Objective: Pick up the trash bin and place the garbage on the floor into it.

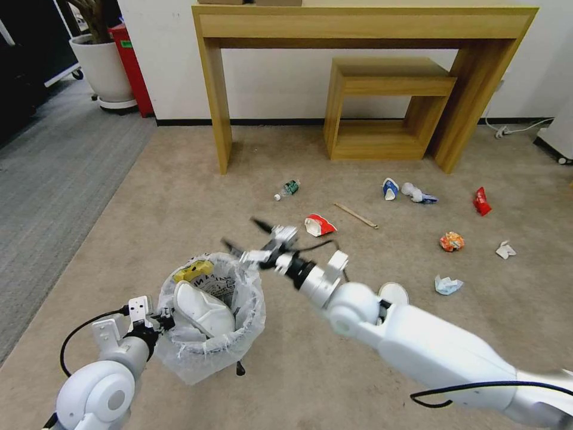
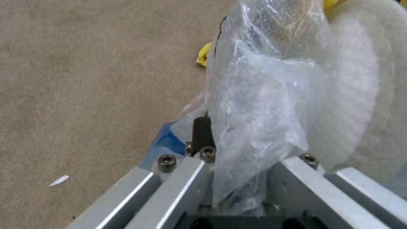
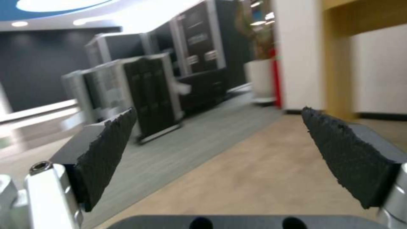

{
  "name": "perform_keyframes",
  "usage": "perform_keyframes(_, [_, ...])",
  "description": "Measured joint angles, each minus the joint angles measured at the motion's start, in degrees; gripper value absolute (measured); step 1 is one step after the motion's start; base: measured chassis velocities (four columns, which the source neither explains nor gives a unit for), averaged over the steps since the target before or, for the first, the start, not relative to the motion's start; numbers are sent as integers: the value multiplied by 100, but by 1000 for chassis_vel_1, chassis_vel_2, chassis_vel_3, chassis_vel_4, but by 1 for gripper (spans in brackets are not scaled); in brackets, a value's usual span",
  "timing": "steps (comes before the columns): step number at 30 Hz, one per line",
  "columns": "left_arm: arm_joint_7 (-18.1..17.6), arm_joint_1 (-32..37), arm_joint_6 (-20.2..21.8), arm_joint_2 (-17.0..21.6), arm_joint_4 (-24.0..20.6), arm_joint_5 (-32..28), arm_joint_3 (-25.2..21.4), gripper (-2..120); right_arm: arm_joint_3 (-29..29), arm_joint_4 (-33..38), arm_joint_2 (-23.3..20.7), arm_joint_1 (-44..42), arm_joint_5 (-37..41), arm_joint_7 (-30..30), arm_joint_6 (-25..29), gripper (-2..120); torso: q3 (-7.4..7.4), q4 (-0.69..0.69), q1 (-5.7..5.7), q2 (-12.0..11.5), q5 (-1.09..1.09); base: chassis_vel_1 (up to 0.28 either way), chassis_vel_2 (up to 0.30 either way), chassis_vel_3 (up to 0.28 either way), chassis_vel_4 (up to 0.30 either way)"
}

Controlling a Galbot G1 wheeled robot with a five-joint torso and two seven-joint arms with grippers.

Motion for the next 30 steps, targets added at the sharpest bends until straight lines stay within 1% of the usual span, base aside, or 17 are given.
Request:
perform_keyframes(2, [-3,6,10,22,7,-2,-6,0,591,124,-195,-206,36,206,-142,100,0,0,0,0,0,0,0,0,0])
perform_keyframes(3, [-3,7,13,32,8,-3,-9,0,813,165,-268,-296,49,289,-196,100,-1,0,0,0,1,0,0,0,0])
perform_keyframes(4, [-3,7,13,32,8,-3,-9,0,813,165,-268,-296,49,289,-196,100,-1,0,0,0,1,0,0,0,0])
perform_keyframes(7, [-6,9,47,41,9,-8,-15,0,1629,278,-548,-676,79,502,-312,100,0,-1,0,0,-1,0,0,0,0])
perform_keyframes(8, [-6,9,47,41,9,-8,-15,0,1629,278,-548,-676,79,502,-312,100,0,-1,0,0,-1,0,0,0,0])
perform_keyframes(10, [-5,17,78,43,2,-13,-21,0,2257,374,-736,-1064,106,577,-361,100,0,-1,0,0,1,0,0,0,0])
perform_keyframes(12, [-6,19,86,45,2,-13,-25,0,2388,393,-764,-1158,107,580,-367,100,0,-1,0,0,1,0,0,0,0])
perform_keyframes(14, [-7,15,115,61,-1,-12,-27,0,3043,542,-876,-1723,90,610,-461,100,0,2,0,0,2,0,0,0,0])
perform_keyframes(15, [-7,-15,137,82,9,-11,-3,0,3376,641,-927,-2015,46,655,-518,100,-1,0,-1,0,3,0,0,0,0])
perform_keyframes(16, [-7,-15,137,82,9,-11,-3,0,3376,641,-927,-2015,46,655,-518,100,-1,0,-1,0,3,0,0,0,0])
perform_keyframes(17, [-3,-38,158,98,15,-13,17,0,3639,743,-969,-2249,-4,732,-576,100,-1,-5,-1,0,0,0,0,0,0])
perform_keyframes(19, [11,-26,191,95,9,-17,9,0,3922,883,-994,-2504,-87,987,-736,100,-1,-4,-1,0,0,0,0,0,0])
perform_keyframes(20, [11,-26,191,95,9,-17,9,0,3922,883,-994,-2504,-87,987,-736,100,-1,-4,-1,0,0,0,0,0,0])
perform_keyframes(22, [12,39,222,78,-45,-13,-41,0,4281,1044,-980,-2813,-197,1141,-822,100,-1,2,-1,0,0,0,0,0,0])
perform_keyframes(23, [11,58,228,75,-61,-12,-49,0,4377,1074,-977,-2900,-242,1148,-839,100,-1,2,-1,0,-1,0,0,0,0])
perform_keyframes(28, [-29,135,244,68,-151,-21,-87,0,4602,1173,-985,-3194,-311,1229,-875,100,-1,0,-1,0,0,0,0,0,0])
perform_keyframes(30, [-114,192,315,54,-260,-88,-146,0,4706,1177,-965,-3289,-367,1282,-897,100,-1,-1,-1,0,0,0,0,0,0])
